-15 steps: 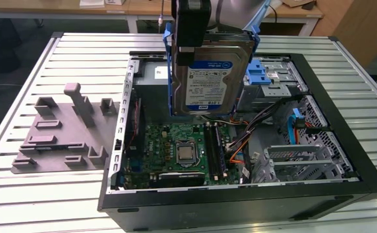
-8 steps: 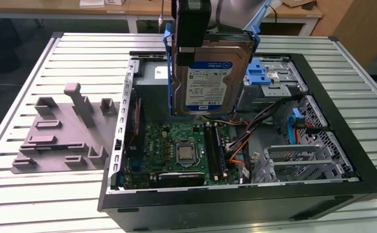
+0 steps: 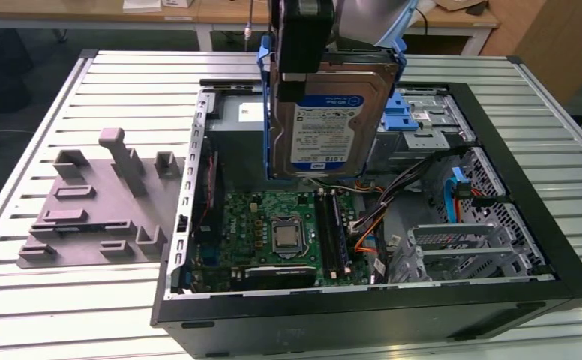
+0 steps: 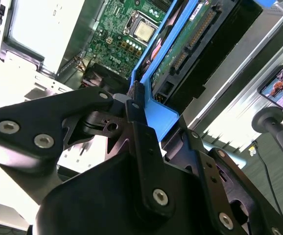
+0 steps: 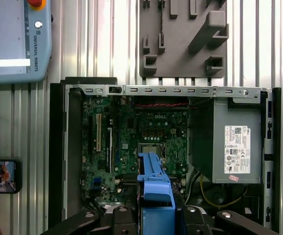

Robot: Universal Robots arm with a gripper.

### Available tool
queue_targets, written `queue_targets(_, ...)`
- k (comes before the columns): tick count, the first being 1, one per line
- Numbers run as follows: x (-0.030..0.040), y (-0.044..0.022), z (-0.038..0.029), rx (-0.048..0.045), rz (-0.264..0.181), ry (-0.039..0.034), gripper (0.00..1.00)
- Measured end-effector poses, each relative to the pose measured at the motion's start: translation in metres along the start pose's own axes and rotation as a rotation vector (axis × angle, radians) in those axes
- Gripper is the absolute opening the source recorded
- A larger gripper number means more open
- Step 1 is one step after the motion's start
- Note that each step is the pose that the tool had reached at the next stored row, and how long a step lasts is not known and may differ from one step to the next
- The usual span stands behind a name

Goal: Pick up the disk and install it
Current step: 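Insert the disk into the insertion slot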

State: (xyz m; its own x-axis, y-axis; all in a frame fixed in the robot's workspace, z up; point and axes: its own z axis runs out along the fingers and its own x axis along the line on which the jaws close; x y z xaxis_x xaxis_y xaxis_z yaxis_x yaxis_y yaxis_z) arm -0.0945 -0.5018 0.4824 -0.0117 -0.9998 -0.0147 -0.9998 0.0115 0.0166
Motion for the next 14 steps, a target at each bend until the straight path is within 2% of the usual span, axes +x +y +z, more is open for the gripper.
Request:
queue_targets(5, 0.002, -0.0015, 0.0002, 0.0, 0.0, -0.0001, 0.36)
queue_targets(11, 0.0136, -0.0021, 0.0008, 0.0, 0.0, -0.0001, 0.36)
queue_targets(14, 0.0153, -0.0103, 0.0008, 0.0, 0.0, -0.0001, 0.36)
